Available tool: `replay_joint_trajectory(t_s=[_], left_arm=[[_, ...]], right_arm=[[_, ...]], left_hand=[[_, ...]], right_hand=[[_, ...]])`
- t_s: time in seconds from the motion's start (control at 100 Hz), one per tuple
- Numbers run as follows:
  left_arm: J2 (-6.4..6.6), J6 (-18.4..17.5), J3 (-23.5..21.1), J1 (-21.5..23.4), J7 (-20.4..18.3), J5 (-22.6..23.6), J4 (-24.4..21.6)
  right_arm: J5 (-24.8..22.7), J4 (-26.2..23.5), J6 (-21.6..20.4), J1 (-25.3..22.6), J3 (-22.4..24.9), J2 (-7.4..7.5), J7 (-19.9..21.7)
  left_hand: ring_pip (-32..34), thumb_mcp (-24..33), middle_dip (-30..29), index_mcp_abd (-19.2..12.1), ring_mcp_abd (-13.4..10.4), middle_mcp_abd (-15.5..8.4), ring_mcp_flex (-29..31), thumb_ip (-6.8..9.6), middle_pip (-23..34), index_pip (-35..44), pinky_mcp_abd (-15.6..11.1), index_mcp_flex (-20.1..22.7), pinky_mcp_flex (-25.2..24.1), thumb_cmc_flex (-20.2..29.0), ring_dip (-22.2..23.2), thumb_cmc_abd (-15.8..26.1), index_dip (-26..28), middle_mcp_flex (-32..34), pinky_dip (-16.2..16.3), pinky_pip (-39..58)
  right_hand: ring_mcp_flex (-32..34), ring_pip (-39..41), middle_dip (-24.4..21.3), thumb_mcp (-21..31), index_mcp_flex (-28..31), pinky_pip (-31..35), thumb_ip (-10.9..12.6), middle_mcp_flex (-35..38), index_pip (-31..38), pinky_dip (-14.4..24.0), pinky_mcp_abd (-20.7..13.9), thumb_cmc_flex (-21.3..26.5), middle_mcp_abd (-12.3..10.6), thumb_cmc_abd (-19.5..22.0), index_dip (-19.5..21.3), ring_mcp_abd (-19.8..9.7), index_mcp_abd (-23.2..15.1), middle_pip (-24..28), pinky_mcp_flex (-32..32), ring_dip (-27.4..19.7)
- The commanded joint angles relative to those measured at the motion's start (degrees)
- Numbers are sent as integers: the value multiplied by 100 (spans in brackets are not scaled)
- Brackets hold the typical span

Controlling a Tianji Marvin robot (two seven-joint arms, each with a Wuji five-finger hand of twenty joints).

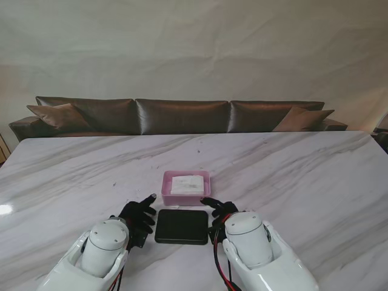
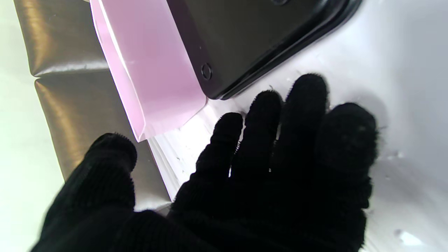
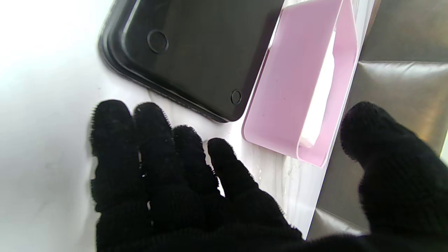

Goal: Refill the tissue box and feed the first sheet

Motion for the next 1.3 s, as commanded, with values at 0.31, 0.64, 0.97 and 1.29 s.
replay_joint_trajectory(t_s=[0.31,0.64,0.97,1.29], left_arm=[[-36,194,17,250,-89,-232,58],[-36,170,67,189,-127,-303,77],[9,26,133,121,-281,-348,108],[48,-83,170,67,-382,-301,124]], right_arm=[[110,75,-52,-85,-47,5,41],[299,90,-179,-85,-151,-10,2],[478,48,-282,-121,-182,-37,-106],[597,-8,-376,-157,-213,-37,-152]], left_hand=[[-287,-67,-243,479,871,691,-394,153,-376,-337,267,112,-74,27,88,112,-229,-367,64,-1501],[-292,-58,-245,450,863,675,-400,147,-378,-370,278,129,-79,28,95,119,-246,-366,60,-1512],[-286,-52,-242,420,869,656,-383,148,-368,-340,296,141,-101,32,99,125,-228,-342,66,-1507],[-336,-53,-251,361,823,575,-426,150,-387,-328,299,113,-207,26,80,153,-219,-357,100,-1493]], right_hand=[[-313,-314,-292,-125,47,-63,98,-288,54,-63,-79,-93,291,84,32,150,87,-621,-54,-50],[-269,-310,-298,-139,114,-53,102,-202,46,-23,-101,-74,272,89,72,145,61,-623,-43,-46],[-258,-310,-299,-152,145,-43,102,-180,-12,8,-94,-70,274,90,109,139,64,-630,-39,-45],[-245,-305,-297,-153,176,-43,106,-176,-79,26,-104,-58,274,86,149,137,65,-631,-27,-42]])
